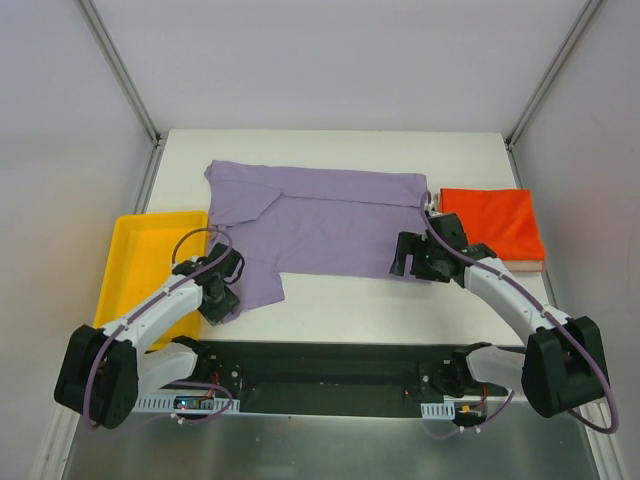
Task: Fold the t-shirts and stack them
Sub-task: Grap the side of the flattened tshirt closest away from the robot with both arms
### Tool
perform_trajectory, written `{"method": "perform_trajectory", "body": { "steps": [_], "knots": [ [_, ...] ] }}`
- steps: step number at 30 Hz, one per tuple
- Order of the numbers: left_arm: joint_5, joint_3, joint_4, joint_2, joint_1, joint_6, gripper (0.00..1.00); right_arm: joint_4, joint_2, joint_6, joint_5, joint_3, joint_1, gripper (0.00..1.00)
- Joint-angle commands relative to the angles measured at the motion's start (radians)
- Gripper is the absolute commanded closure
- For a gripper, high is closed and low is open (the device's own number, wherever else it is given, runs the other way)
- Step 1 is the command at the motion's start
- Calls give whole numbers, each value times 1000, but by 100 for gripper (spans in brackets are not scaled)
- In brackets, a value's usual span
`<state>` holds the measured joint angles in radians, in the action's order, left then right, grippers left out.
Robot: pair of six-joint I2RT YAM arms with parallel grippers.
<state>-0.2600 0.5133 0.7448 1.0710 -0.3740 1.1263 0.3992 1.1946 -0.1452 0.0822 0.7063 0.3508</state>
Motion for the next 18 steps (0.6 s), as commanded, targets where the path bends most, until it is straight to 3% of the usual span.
{"method": "perform_trajectory", "body": {
  "steps": [1,6,8,12,18],
  "knots": [
    [13,-10,-50,36,-11,1,64,16,-7,9,-22,32,-13,4],
    [45,-12,-128,104,-11,-36,80,46,-32,10,-47,33,-26,4],
    [48,1,-125,127,-11,-52,100,64,-47,10,-62,32,-29,4],
    [83,33,-127,113,-13,-126,100,116,-85,7,-76,25,-35,4],
    [105,93,-124,17,-13,-230,100,155,-136,-86,-240,-22,-36,4]
  ]
}}
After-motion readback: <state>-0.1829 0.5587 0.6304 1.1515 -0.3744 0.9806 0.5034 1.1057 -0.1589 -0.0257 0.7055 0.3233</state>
